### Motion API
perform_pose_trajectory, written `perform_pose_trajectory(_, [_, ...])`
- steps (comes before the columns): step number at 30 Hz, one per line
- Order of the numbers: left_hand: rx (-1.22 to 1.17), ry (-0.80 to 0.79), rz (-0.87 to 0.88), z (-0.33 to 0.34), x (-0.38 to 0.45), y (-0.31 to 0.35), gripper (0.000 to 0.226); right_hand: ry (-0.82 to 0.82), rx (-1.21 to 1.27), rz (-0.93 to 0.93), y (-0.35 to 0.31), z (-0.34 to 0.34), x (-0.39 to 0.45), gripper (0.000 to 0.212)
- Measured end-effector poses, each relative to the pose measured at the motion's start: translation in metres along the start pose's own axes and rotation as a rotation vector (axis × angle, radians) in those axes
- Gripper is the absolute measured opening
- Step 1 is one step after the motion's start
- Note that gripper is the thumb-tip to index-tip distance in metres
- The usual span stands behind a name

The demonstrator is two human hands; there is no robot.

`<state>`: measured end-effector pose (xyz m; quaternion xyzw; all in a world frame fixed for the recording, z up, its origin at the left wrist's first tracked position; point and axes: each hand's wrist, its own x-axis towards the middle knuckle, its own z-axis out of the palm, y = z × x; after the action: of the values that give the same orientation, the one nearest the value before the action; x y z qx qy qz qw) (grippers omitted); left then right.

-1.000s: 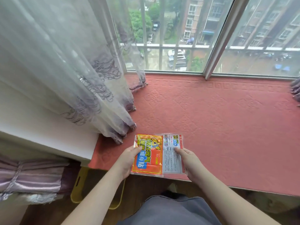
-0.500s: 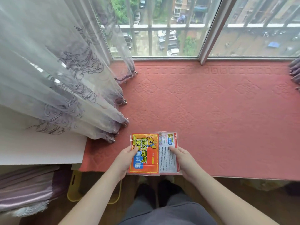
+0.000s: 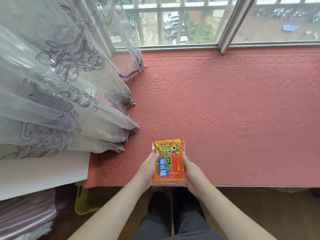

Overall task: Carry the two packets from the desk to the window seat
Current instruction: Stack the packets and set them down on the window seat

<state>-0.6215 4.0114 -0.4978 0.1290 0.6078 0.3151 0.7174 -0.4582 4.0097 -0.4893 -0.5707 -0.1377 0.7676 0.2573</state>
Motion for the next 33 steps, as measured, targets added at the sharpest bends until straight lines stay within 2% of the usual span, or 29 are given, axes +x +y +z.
perform_pose_trajectory(5, [0.252, 0.120, 0.048, -0.007, 0.017, -0.014, 0.024, 0.052, -0.135, -0.056, 0.014, -0.006, 0.025, 0.035])
perform_pose_trajectory(9, [0.444, 0.191, 0.064, -0.011, 0.035, -0.034, 0.021, 0.293, -0.317, -0.052, 0.030, -0.017, 0.044, 0.029])
perform_pose_trajectory(14, [0.482, 0.261, 0.042, -0.010, 0.056, -0.057, 0.016, 0.476, -0.332, -0.040, 0.049, -0.034, 0.064, 0.013])
perform_pose_trajectory(19, [0.592, 0.361, 0.079, -0.012, 0.073, -0.068, 0.012, 0.555, -0.451, -0.017, 0.054, -0.047, 0.083, 0.012])
perform_pose_trajectory(25, [0.811, 0.468, 0.163, -0.013, 0.095, -0.071, 0.022, 0.596, -0.584, -0.040, 0.054, -0.046, 0.102, 0.007])
perform_pose_trajectory(33, [0.840, 0.504, 0.182, -0.009, 0.109, -0.074, 0.023, 0.665, -0.659, -0.032, 0.056, -0.047, 0.117, 0.011])
